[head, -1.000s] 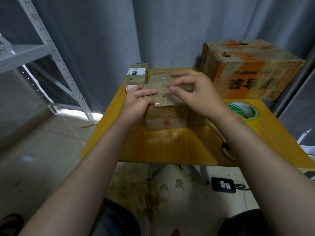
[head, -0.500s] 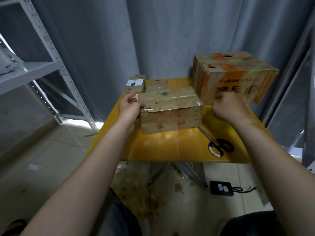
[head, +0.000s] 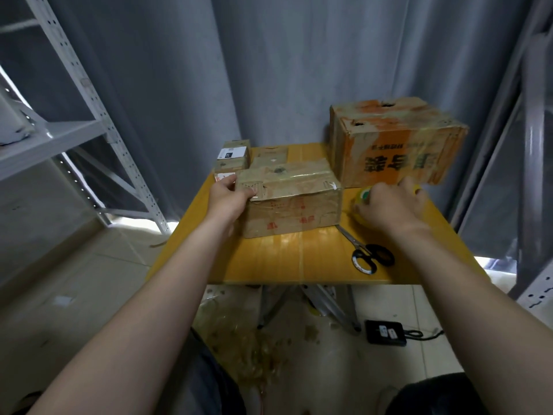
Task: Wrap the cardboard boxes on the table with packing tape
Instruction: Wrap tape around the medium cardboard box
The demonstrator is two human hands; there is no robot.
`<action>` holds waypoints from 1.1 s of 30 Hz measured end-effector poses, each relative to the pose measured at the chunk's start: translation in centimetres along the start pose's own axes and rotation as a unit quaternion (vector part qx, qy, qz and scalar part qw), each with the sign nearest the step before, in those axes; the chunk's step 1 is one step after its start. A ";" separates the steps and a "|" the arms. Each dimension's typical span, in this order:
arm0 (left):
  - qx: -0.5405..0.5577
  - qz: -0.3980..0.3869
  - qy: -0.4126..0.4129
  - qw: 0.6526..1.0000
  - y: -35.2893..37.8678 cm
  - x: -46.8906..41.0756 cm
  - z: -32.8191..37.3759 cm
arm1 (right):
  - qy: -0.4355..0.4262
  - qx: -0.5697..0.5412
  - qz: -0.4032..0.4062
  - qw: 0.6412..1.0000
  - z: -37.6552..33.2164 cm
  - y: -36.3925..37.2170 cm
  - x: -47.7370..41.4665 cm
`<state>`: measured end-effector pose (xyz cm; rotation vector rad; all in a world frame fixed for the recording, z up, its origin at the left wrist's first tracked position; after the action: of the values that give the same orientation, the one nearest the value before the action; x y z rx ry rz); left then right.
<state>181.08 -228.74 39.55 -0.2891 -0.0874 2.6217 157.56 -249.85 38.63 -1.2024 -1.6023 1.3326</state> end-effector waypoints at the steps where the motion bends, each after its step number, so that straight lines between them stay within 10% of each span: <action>1: 0.001 -0.002 -0.002 1.000 0.0 0.0 0.0 | 0.007 -0.007 0.037 0.999 -0.2 -0.9 0.4; 7: -0.095 -0.014 0.033 0.995 -1.5 0.9 2.6 | -0.118 -0.253 0.184 0.943 -2.2 -7.9 3.4; 12: -0.096 -0.124 0.220 0.963 -2.0 4.7 9.4 | -0.210 -0.423 0.051 0.880 -7.8 -11.2 8.4; 18: -0.046 -0.153 0.222 0.962 -2.8 8.8 11.6 | -0.242 -0.504 -0.072 0.826 -11.5 -10.4 12.1; 33: 0.018 -0.219 0.209 0.953 -2.1 11.9 9.3 | -0.331 -0.432 -0.022 0.839 -12.4 -12.3 14.0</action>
<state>169.85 -221.17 46.58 -0.7170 0.0381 2.0729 162.27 -233.11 52.78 -1.2106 -2.9231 1.0430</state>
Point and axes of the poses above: each hand's wrist, its own x-axis away from the middle knuckle, its own y-axis out of the palm, z = x × y, the point moved 6 cm from there along -x, towards the middle knuckle, and after that the axes turned 10 degrees about y, right-handed, at the moved point
